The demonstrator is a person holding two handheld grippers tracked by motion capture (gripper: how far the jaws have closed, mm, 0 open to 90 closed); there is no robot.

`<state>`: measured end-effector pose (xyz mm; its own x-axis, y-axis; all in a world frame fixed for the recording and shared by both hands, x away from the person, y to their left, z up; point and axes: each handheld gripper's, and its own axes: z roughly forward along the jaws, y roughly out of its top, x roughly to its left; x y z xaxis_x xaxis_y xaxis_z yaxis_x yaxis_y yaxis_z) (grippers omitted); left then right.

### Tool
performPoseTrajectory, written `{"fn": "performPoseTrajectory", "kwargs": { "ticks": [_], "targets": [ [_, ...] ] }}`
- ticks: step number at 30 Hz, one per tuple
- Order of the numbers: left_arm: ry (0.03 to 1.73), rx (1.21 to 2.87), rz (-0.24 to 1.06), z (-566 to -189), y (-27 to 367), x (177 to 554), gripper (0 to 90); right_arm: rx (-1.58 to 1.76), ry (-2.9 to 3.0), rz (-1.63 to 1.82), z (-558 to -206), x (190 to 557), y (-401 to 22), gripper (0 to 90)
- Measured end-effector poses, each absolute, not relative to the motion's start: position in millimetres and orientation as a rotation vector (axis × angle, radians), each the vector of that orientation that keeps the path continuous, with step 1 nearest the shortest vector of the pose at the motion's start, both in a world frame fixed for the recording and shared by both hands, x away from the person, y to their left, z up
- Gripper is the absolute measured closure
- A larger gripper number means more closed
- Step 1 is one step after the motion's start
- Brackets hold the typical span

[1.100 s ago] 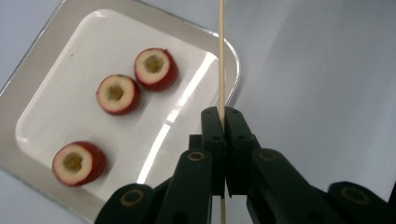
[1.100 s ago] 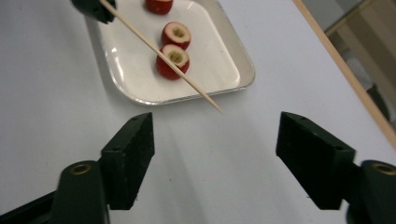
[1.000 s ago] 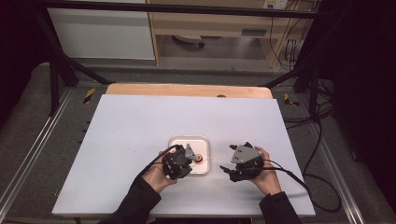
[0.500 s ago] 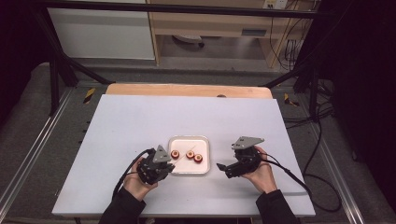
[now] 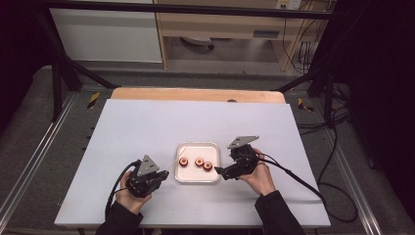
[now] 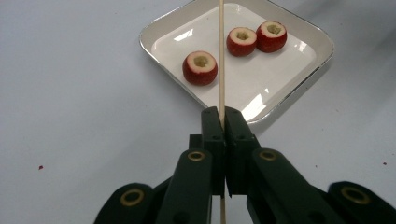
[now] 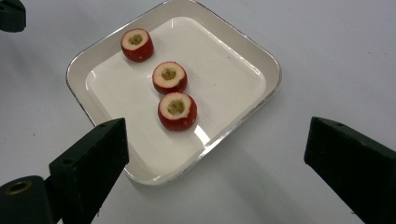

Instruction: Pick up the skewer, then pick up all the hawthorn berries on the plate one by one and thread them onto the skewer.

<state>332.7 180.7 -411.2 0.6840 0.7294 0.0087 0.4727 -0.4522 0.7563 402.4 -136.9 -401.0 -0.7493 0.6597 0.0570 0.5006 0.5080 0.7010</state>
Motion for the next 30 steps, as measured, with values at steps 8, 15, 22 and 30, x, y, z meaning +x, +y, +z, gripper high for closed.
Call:
{"fn": "performPoseTrajectory", "kwargs": {
  "ticks": [8, 15, 22, 30],
  "targets": [
    [0.923, 2.119, 0.441, -414, 184, 330, 88.5, 0.996, 2.595, 1.010, -404, 411, -113, 12.1],
    [0.920, 2.115, 0.435, -415, 185, 329, 88.5, 0.992, 2.659, 0.909, -413, 419, -94, 19.0],
    [0.922, 2.111, 0.428, -415, 185, 329, 88.5, 1.114, 2.683, 0.847, -417, 425, -81, 30.1],
    [0.922, 2.115, 0.422, -415, 185, 329, 88.5, 1.252, 2.684, 0.771, -421, 430, -72, 44.0]
  ]
}}
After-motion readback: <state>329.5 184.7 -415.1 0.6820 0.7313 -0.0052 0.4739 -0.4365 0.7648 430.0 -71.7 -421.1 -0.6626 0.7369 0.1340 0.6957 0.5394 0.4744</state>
